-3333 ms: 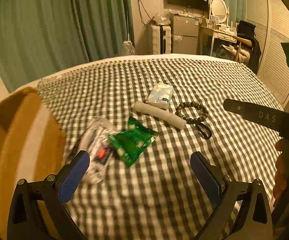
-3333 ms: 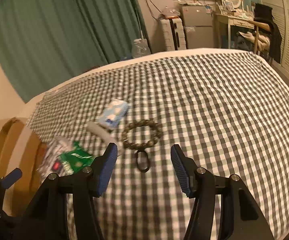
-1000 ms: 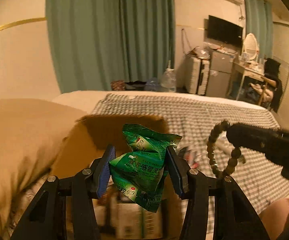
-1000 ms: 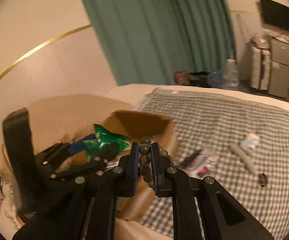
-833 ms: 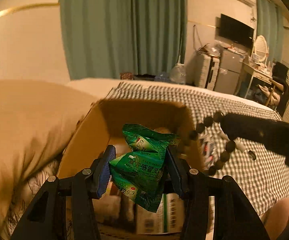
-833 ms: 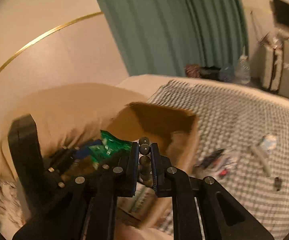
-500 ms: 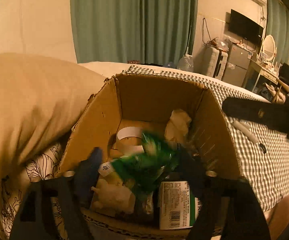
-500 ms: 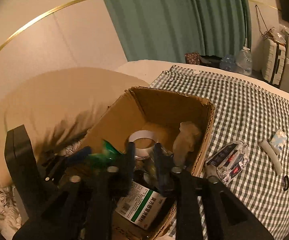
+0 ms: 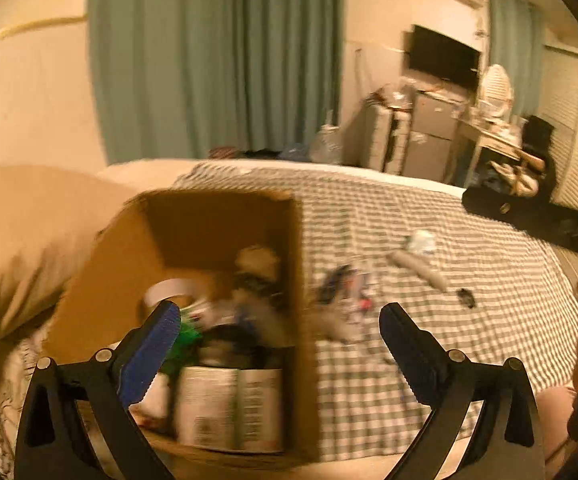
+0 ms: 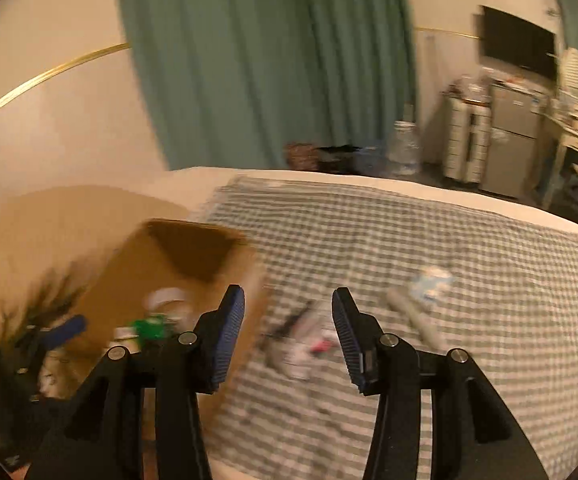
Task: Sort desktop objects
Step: 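Move both open tools back over the silver packet and hair tie, then grasp the silver foil packet with the left tool while the right tool grasps the black hair tie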
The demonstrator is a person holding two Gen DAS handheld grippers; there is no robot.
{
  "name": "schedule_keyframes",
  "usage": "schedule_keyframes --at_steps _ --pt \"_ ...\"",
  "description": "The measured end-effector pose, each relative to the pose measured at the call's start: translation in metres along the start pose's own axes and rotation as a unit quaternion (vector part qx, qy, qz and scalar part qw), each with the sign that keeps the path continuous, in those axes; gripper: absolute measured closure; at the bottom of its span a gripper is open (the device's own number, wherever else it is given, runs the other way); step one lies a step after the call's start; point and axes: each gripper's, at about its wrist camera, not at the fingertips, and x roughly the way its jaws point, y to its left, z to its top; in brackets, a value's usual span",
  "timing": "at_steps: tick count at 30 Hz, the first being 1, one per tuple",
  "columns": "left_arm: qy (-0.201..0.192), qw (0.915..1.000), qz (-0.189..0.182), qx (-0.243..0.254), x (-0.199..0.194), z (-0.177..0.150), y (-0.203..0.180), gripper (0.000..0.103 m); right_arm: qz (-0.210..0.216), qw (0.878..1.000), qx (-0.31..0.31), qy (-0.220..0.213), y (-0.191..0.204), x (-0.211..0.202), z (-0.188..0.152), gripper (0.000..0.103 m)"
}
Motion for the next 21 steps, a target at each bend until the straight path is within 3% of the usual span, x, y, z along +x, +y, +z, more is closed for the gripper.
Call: schedule_keyframes --at_steps 5,10,17,21 --pt "0.005 0.9990 -0.025 0.035 0.014 -0.002 -0.058 0.001 -0.035 0.999 0.030 0.008 -0.061 -0.006 -0.024 0.057" --pt "0.028 0.9979 -0.017 0.055 0.043 -0.007 -0.103 0.001 -0.070 0.995 0.059 0.038 -0.110 0.008 -0.050 0.057" --pt "0.060 0.9944 -0.028 0.083 0.098 -0.018 -0.133 0.001 -0.068 0.989 0.099 0.081 -0.152 0.050 -0.074 0.057" --pt "0.073 0.9889 -0.029 0.126 0.140 -0.026 -0.143 0.001 -0.064 0.987 0.097 0.109 -0.160 0.082 -0.081 0.057"
